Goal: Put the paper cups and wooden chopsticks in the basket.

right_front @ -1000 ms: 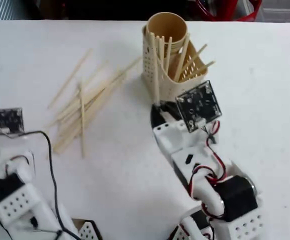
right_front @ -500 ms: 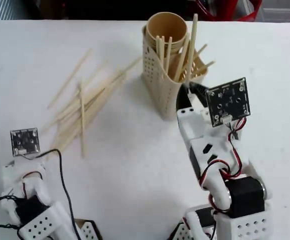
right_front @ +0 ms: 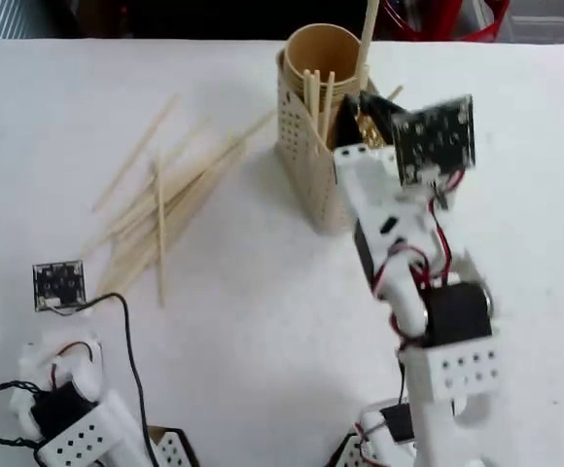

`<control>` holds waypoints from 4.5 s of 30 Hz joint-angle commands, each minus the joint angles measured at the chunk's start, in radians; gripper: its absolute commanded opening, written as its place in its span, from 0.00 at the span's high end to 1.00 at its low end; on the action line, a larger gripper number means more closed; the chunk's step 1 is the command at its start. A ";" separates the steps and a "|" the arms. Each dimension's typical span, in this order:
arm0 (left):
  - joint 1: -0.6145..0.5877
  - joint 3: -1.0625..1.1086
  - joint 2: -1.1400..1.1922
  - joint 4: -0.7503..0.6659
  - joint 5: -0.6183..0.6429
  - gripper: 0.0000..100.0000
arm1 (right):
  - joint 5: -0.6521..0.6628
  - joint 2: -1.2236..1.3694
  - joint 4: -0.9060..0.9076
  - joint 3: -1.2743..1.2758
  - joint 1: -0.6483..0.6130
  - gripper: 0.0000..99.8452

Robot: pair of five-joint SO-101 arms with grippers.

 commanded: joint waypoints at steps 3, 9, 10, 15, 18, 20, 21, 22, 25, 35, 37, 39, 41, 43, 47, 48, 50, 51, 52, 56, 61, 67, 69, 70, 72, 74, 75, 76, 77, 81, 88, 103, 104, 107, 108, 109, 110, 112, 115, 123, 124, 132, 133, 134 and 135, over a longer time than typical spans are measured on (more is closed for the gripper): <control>0.007 -0.003 -0.008 0.008 -0.008 0.92 | 0.000 0.199 -0.030 -0.170 0.024 0.98; 0.007 -0.003 -0.008 0.008 -0.008 0.92 | 0.002 0.289 -0.024 -0.204 0.031 0.98; 0.007 -0.003 -0.008 0.008 -0.008 0.92 | 0.002 0.295 -0.035 -0.187 0.033 0.98; 0.007 -0.003 -0.008 0.008 -0.008 0.92 | 0.000 0.306 -0.176 -0.066 0.025 0.98; 0.007 -0.003 -0.008 0.008 -0.008 0.92 | -0.015 0.314 -0.249 0.000 0.036 0.98; 0.007 -0.003 -0.008 0.008 -0.008 0.92 | -0.037 0.305 -0.286 0.044 0.047 0.98; 0.007 -0.003 -0.008 0.008 -0.008 0.92 | -0.038 0.305 -0.302 0.058 0.050 0.98; 0.007 -0.003 -0.008 0.008 -0.008 0.92 | -0.041 0.305 -0.306 0.069 0.051 0.98; 0.007 -0.003 -0.008 0.008 -0.008 0.92 | -0.038 0.303 -0.297 0.095 0.062 0.91; 0.007 -0.003 -0.008 0.008 -0.008 0.92 | -0.031 0.271 -0.259 0.081 0.051 0.77; 0.007 -0.003 -0.008 0.008 -0.008 0.92 | -0.031 0.242 -0.196 0.051 0.044 0.79; 0.007 -0.003 -0.008 0.008 -0.008 0.92 | -0.034 0.216 -0.079 -0.018 0.035 0.80; 0.007 -0.003 -0.008 0.008 -0.008 0.92 | -0.031 0.206 0.077 -0.129 -0.016 0.80; 0.007 -0.003 -0.008 0.008 -0.008 0.92 | -0.031 0.220 0.226 -0.244 -0.090 0.80; 0.007 -0.003 -0.008 0.008 -0.008 0.92 | -0.034 0.312 0.404 -0.416 -0.251 0.81; 0.007 -0.003 -0.008 0.008 -0.008 0.92 | -0.037 0.346 0.424 -0.443 -0.283 0.81; 0.007 -0.003 -0.008 0.008 -0.008 0.92 | -0.038 0.427 0.438 -0.479 -0.337 0.81; 0.007 -0.003 -0.008 0.008 -0.008 0.92 | -0.038 0.472 0.438 -0.489 -0.357 0.81; 0.007 -0.003 -0.008 0.008 -0.008 0.92 | -0.040 0.519 0.438 -0.500 -0.374 0.81; 0.007 -0.003 -0.008 0.008 -0.008 0.92 | -0.072 0.734 0.412 -0.552 -0.410 0.81; 0.007 -0.003 -0.008 0.008 -0.008 0.92 | -0.264 1.018 0.278 -0.657 -0.426 0.80; 0.007 -0.003 -0.008 0.008 -0.008 0.92 | -0.295 1.328 0.222 -0.865 -0.421 0.81; 0.007 -0.003 -0.008 0.008 -0.008 0.92 | -0.295 1.415 0.251 -0.942 -0.410 0.81; 0.007 -0.003 -0.008 0.008 -0.008 0.92 | -0.295 1.452 0.274 -0.982 -0.407 0.81; 0.007 -0.003 -0.008 0.008 -0.008 0.92 | -0.295 1.531 0.337 -1.066 -0.407 0.81; 0.007 -0.003 -0.008 0.008 -0.008 0.92 | -0.295 1.604 0.378 -1.142 -0.409 0.81; 0.007 -0.003 -0.008 0.008 -0.008 0.92 | -0.299 1.646 0.387 -1.178 -0.412 0.81; 0.007 -0.003 -0.008 0.008 -0.008 0.92 | -0.302 1.684 0.389 -1.214 -0.414 0.80; 0.007 -0.003 -0.008 0.008 -0.008 0.92 | -0.302 1.722 0.389 -1.247 -0.415 0.80; 0.007 -0.003 -0.008 0.008 -0.008 0.92 | -0.304 1.860 0.395 -1.390 -0.420 0.80; 0.007 -0.003 -0.008 0.008 -0.008 0.92 | -0.486 1.985 0.479 -1.565 -0.420 0.80; 0.007 -0.003 -0.008 0.008 -0.008 0.92 | -0.655 2.038 0.647 -1.646 -0.450 0.83; 0.007 -0.003 -0.008 0.008 -0.008 0.92 | -0.655 2.040 0.665 -1.646 -0.450 0.86; 0.007 -0.003 -0.008 0.008 -0.008 0.92 | -0.655 2.045 0.716 -1.646 -0.447 0.93; 0.007 -0.003 -0.008 0.008 -0.008 0.92 | -0.655 2.045 0.731 -1.646 -0.447 0.93; 0.007 -0.003 -0.008 0.008 -0.008 0.92 | -0.655 2.045 0.745 -1.646 -0.447 0.93; 0.007 -0.003 -0.008 0.008 -0.008 0.92 | -0.655 2.045 0.757 -1.646 -0.447 0.93; 0.007 -0.003 -0.008 0.008 -0.008 0.92 | -0.655 2.045 0.783 -1.646 -0.449 0.93; 0.007 -0.003 -0.008 0.008 -0.008 0.92 | -0.649 2.037 0.809 -1.646 -0.449 0.93; 0.007 -0.003 -0.008 0.008 -0.008 0.92 | -0.591 2.032 0.935 -1.714 -0.464 0.82; 0.007 -0.003 -0.008 0.008 -0.008 0.92 | -0.585 2.035 0.944 -1.720 -0.466 0.83; 0.007 -0.003 -0.008 0.008 -0.008 0.92 | -0.402 2.038 0.963 -1.714 -0.467 0.94; 0.007 -0.003 -0.008 0.008 -0.008 0.92 | -0.400 2.038 0.972 -1.714 -0.466 0.94; 0.007 -0.003 -0.008 0.008 -0.008 0.92 | -0.399 2.038 0.984 -1.714 -0.463 0.94; 0.007 -0.003 -0.008 0.008 -0.008 0.92 | -0.397 2.038 0.997 -1.714 -0.461 0.94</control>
